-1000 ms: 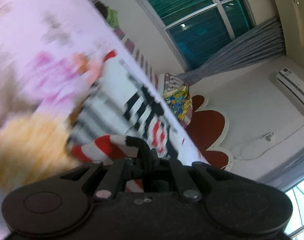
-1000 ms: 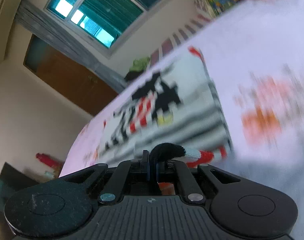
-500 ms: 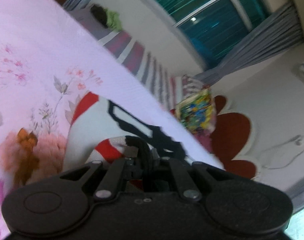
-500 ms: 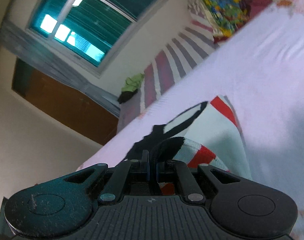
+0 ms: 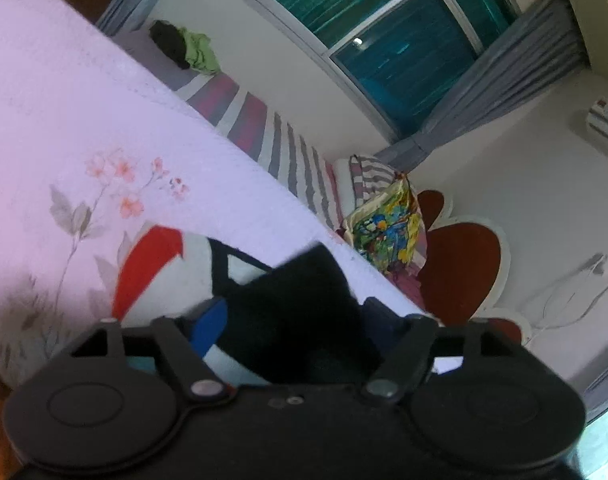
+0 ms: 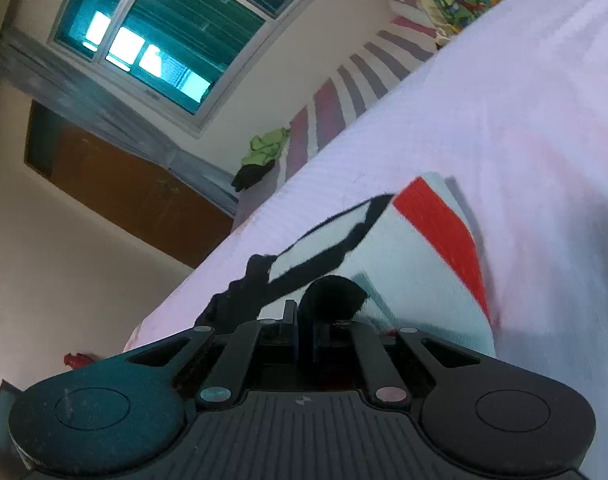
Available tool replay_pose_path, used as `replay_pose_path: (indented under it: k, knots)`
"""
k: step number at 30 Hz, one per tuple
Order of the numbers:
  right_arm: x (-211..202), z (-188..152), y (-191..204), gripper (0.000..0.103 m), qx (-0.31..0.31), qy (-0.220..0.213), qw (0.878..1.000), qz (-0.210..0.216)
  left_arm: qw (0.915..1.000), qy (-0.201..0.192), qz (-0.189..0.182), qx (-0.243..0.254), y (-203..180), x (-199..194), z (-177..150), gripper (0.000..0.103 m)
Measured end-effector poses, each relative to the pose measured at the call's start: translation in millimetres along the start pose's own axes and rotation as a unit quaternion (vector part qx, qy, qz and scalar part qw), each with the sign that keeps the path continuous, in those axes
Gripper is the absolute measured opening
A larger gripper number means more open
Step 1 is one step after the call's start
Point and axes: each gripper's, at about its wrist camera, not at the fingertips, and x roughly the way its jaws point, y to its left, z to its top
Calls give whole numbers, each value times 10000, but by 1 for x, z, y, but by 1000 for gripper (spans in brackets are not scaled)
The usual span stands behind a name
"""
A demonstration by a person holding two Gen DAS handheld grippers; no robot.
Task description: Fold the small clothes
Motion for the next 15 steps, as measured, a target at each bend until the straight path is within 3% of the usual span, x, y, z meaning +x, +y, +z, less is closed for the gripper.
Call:
replay_pose_path:
  k: [2,4,5,7,8,11,15]
  knots:
    - [-6,5,3,34,51,-183,9998,48,9998,44,76,203,-5,2,2,74]
    - [-22,8,14,96,-104,-717,9974,-7,9980,114,375,494,-12,4,5,78]
    - [-30,10,19,102,-200,-910,9956,-34,9958,148,572,701,-15,5,5,78]
    - [-34,15,30,101,-601,-864,9943,-168,9931,247,663,936,-18,6,6,74]
    - [-31,16,39,101,-1020,-757,9908,-460,9917,320,687,1040,-19,7,6,72]
    - [-17,6,59,97,-2220,-416,9684,-1059,9854,507,797,1418,-27,12,4,70]
    - [12,-6,68,79,-2962,-69,9424,-1553,9713,683,1080,2005,-40,24,-4,61]
